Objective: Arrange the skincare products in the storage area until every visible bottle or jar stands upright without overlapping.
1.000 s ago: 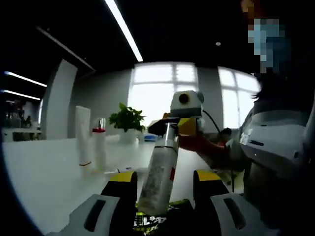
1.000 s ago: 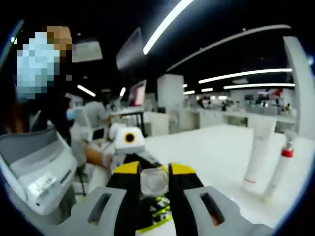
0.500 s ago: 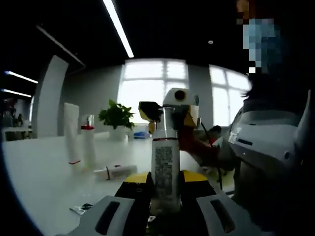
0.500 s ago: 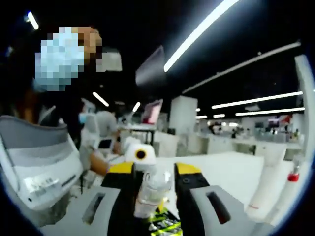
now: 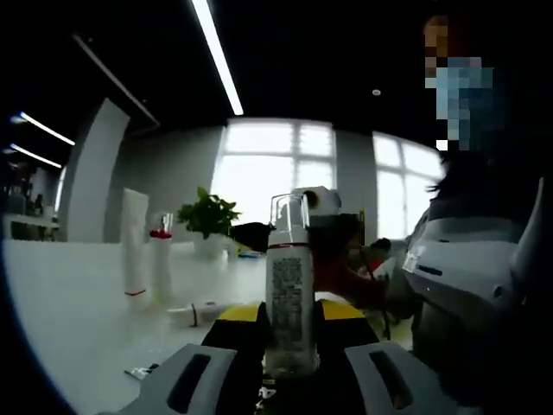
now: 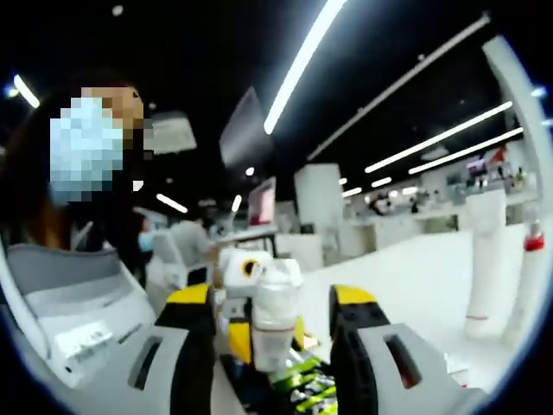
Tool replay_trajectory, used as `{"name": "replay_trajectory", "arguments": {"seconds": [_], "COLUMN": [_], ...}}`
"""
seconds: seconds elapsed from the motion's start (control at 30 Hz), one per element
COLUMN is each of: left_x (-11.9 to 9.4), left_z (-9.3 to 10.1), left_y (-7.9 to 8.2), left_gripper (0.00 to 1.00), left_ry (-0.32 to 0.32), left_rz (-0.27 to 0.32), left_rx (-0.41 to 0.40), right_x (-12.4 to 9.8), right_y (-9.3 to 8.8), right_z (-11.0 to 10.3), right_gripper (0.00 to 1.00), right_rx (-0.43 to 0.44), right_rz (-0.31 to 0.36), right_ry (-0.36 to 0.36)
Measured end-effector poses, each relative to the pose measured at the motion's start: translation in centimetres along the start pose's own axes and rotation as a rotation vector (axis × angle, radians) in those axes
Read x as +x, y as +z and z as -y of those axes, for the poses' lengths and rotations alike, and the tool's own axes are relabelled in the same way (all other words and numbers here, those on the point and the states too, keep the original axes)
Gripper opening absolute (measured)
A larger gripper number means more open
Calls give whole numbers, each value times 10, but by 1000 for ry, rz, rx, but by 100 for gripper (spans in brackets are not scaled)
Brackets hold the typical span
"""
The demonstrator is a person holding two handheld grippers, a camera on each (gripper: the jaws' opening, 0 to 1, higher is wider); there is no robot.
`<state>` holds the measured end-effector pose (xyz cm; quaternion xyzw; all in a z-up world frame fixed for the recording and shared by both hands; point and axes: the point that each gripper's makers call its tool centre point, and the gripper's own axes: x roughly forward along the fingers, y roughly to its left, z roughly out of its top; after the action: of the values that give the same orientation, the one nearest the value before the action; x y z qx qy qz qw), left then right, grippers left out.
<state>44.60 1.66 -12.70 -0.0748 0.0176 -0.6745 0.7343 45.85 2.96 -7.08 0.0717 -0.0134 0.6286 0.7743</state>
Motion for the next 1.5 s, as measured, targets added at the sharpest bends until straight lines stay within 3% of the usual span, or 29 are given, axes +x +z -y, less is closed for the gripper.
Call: {"name": "replay_trajectory", "arguments": {"seconds": [0.2, 0.43, 0.67, 0.83, 0.97, 1.17, 1.27, 1.5], "left_x": [-1, -3, -3, -5, -8, -10, -9, -10], "left_z": [-3, -5, -7, -11, -20, -23, -25, -25], "left_y": [4, 5, 4, 3, 7, 8, 7, 8], "left_gripper": [22, 22, 23, 28, 34, 34, 33, 33], "left_ry": [24, 45, 52, 64, 89, 105, 109, 112], "left_rz": [19, 21, 10, 9, 39, 43, 40, 46], "left_rx": [16, 37, 57, 29, -30, -22, -20, -26], "right_x": [0, 0, -10, -21, -45, -78, -90, -106], "right_y": [-16, -25, -27, -13, 9, 7, 0, 0], "right_z": [2, 2, 3, 8, 36, 88, 110, 154], "right_gripper": [44, 19, 19, 19, 19, 19, 19, 19], "right_rx": [86, 100, 23, 33, -40, -270, -273, -185], "right_rz": [-38, -59, -93, -70, -73, -257, -339, -290], "right_ry": [4, -6, 15, 26, -39, -218, -298, -341]}}
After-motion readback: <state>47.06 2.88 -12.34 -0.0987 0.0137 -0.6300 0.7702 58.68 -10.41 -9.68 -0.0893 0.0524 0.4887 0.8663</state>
